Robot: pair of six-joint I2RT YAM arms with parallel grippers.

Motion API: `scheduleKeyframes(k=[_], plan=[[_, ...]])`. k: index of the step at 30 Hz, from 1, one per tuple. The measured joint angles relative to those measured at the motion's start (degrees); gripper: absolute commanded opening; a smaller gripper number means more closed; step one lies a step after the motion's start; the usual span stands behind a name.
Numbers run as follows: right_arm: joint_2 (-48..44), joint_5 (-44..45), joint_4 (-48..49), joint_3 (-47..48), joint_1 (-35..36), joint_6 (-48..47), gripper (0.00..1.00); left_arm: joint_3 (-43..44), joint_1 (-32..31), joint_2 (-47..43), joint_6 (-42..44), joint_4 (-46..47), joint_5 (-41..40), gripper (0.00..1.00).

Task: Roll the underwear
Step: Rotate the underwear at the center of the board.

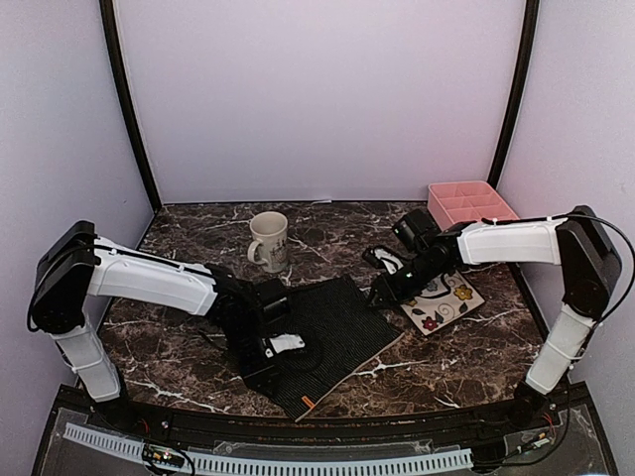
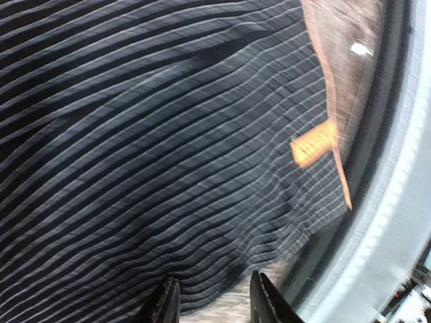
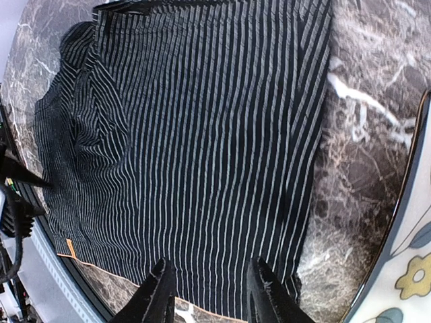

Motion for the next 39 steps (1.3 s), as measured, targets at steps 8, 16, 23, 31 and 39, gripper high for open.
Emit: scheduleKeyframes(k=[8, 16, 23, 31, 39], plan=[[-0.37, -0.02, -0.83, -1.25, 0.37, 0.57, 0.24, 0.59, 3.5, -9.27, -3.02, 3.58, 4.0, 0.4], [-0.83, 1.46, -0.79, -5.77, 4.66, 3.91, 0.14, 3.72, 11.15, -4.9, -2.14, 7.37, -4.33, 0.38], [4.17, 7.13, -2.16, -3.54, 4.63, 4.39, 0.08, 1.33, 10.88, 0.22, -0.15, 7.13, -6.91, 0.38], [16.17, 12.39, -4.46, 13.66, 4.5, 0.81, 0.08, -2.8, 5.62, -1.79, -0.74, 6.93, -4.59, 0.37], [19.67, 15.58, -8.7, 21.33, 4.37, -4.59, 0.1, -2.1, -1.81, -0.98, -2.93, 5.05, 4.68, 0.36]])
